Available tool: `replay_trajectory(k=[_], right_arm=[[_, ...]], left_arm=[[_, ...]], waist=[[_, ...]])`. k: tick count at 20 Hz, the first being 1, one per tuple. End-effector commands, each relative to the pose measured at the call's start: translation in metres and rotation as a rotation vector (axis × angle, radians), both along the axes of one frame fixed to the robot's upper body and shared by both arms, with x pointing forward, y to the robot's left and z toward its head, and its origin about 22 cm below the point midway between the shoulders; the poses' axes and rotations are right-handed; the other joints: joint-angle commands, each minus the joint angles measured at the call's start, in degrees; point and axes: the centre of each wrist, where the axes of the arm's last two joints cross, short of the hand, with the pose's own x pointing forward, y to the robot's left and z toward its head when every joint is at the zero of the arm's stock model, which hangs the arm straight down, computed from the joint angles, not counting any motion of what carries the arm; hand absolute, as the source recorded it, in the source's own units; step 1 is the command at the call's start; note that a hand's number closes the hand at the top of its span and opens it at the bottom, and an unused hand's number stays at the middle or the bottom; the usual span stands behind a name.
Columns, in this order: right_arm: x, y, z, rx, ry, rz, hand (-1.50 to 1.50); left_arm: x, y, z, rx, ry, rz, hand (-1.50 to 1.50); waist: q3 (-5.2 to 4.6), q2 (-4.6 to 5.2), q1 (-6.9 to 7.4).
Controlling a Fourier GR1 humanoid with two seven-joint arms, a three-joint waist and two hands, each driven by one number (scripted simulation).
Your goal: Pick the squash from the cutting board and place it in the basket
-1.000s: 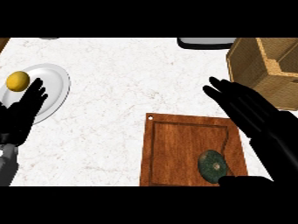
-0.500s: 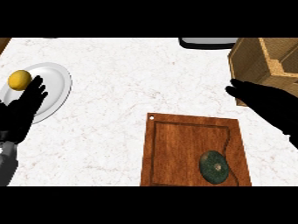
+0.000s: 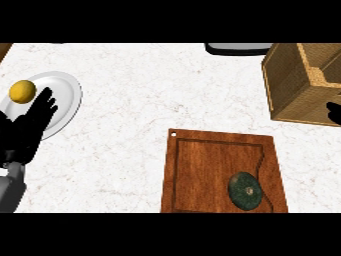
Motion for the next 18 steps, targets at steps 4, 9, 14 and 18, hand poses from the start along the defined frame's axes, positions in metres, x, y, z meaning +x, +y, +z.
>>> replay_trajectory(k=[4,9,14,18], right_arm=[[-0.031,-0.028,-0.026,0.041,0.006,-0.033,-1.50],[-0.030,-0.005,-0.064,0.085,-0.032,-0.047,-1.50],[-0.015,0.000,-0.104,0.121,-0.052,-0.037,-1.50],[0.005,0.027,-0.134,0.234,-0.077,-0.037,-1.50]], left_arm=[[-0.001,-0.005,0.013,-0.003,-0.005,-0.020,0.00],[-0.001,-0.004,0.022,-0.001,-0.002,-0.025,0.00],[-0.008,-0.016,0.008,-0.020,0.013,-0.026,0.00],[-0.001,0.012,0.011,-0.002,-0.010,-0.023,0.00]], waist=[[0.13,0.12,0.54],[0.17,0.25,1.21],[0.19,0.26,1.56],[0.09,0.40,1.70]])
